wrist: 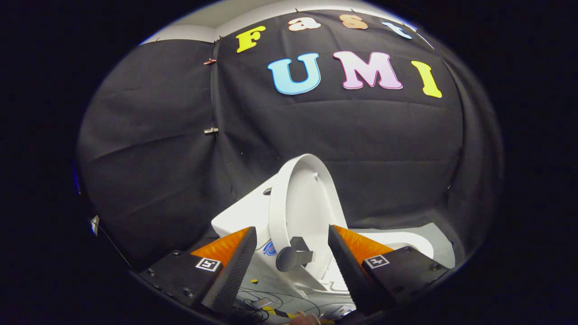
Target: Open the toilet lid.
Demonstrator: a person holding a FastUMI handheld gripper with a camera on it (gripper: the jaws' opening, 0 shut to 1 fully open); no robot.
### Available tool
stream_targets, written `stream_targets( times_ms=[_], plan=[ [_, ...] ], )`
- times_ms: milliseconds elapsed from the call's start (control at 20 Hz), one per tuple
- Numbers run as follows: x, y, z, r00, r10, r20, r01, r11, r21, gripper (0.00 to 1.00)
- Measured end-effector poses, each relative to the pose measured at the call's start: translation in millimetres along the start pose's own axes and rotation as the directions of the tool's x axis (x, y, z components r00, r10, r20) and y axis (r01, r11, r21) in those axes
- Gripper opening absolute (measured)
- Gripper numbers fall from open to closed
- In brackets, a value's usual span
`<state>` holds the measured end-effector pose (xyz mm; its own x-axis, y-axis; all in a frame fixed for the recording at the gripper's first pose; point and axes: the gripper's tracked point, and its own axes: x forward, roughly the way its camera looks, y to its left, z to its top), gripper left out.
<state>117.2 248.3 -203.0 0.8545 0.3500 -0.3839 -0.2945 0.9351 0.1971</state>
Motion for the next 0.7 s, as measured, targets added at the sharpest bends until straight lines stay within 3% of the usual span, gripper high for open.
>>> stream_targets(
  times_ms=[300, 500, 700],
  plan=[
    [-59, -14, 77, 0.983, -0.062, 0.171, 0.077, 0.994, -0.081, 0.98],
    [-110, -38, 129, 0.950, -0.124, 0.287, 0.159, 0.982, -0.101, 0.98],
    [-155, -65, 153, 0.917, -0.185, 0.353, 0.232, 0.968, -0.097, 0.98]
  ],
)
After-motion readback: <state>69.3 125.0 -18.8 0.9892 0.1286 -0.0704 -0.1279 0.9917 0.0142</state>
